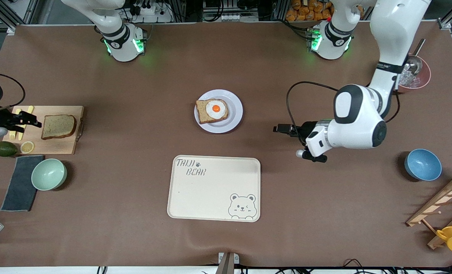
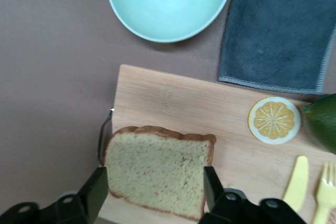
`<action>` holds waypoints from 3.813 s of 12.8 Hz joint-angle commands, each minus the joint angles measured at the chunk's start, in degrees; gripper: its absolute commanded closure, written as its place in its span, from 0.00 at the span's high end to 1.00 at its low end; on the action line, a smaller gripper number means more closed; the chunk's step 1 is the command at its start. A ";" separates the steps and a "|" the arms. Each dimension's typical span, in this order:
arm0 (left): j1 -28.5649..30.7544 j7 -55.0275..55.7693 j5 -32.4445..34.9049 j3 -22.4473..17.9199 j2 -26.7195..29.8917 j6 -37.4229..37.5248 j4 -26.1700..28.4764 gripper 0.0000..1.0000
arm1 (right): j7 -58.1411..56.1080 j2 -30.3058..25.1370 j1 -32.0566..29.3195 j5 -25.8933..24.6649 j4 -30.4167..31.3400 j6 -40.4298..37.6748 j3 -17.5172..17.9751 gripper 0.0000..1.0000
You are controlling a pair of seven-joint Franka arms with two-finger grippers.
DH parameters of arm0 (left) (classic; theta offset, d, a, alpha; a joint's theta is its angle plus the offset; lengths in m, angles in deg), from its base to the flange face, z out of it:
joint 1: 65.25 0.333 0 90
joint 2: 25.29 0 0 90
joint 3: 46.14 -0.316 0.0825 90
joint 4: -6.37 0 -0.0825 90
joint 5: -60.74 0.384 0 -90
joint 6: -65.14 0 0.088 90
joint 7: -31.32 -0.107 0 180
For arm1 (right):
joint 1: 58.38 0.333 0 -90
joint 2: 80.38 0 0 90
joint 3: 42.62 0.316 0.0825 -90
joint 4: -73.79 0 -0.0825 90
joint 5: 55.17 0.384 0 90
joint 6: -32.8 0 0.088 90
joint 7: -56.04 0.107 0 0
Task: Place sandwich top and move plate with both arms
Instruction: 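Grasp the plate rim with the left gripper while the right gripper grasps the bread, then lift the bread slice with the right gripper and carry it toward the plate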
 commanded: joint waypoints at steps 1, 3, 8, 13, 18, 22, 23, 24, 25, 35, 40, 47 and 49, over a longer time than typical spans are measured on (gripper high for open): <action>-3.67 -0.85 -2.99 1.12 -1.62 -5.55 1.86 1.00 | -3.98 3.69 -1.04 3.40 -0.79 1.54 -0.56 0.79; -6.30 -0.85 -3.87 1.20 -3.11 -9.42 3.36 1.00 | -6.00 6.06 -2.52 3.58 -1.23 2.33 -0.48 0.79; -9.83 -8.20 -14.03 1.29 -6.20 -15.85 6.42 1.00 | -9.43 11.95 -2.89 10.16 -2.28 2.69 -2.49 0.66; -15.53 -15.97 -22.59 1.29 -6.20 -24.19 12.14 1.00 | -9.97 12.84 -3.50 11.05 -2.37 2.69 -2.50 0.10; -17.04 -24.29 -33.82 1.29 -6.29 -24.82 14.35 1.00 | -13.73 14.16 -3.33 14.47 -2.28 2.60 -2.50 0.00; -18.00 -32.91 -45.59 1.29 -6.20 -24.91 16.19 1.00 | -10.43 13.63 -2.89 14.57 -5.43 -3.86 -2.58 0.00; -18.27 -34.50 -48.67 1.29 -6.20 -24.91 16.72 1.00 | -7.19 13.63 -2.89 14.48 -8.67 -10.17 -2.67 0.00; -18.53 -35.73 -51.57 1.29 -6.20 -24.91 16.81 1.00 | -3.76 13.63 -2.89 13.69 -11.92 -16.76 -2.76 0.00; -19.06 -36.87 -53.69 1.29 -6.29 -24.91 16.81 1.00 | -1.46 13.63 -2.71 13.34 -14.22 -21.44 -3.02 0.00; -17.13 -41.28 -58.89 1.03 -6.64 -25.18 16.81 1.00 | 24.21 9.86 10.37 16.58 -22.24 -38.71 -0.58 0.00; -13.97 -41.28 -58.81 1.12 -4.09 -25.18 17.86 1.00 | 44.30 8.54 7.48 19.92 -23.64 -29.68 20.58 0.00; -12.39 -41.28 -58.81 1.12 0.12 -25.18 20.58 1.00 | 55.34 6.87 8.19 18.87 -20.59 -22.56 35.90 0.00; -12.12 -41.28 -58.81 1.12 0.31 -25.17 20.85 1.00 | 56.38 4.24 8.63 18.78 -13.31 -13.27 40.81 0.00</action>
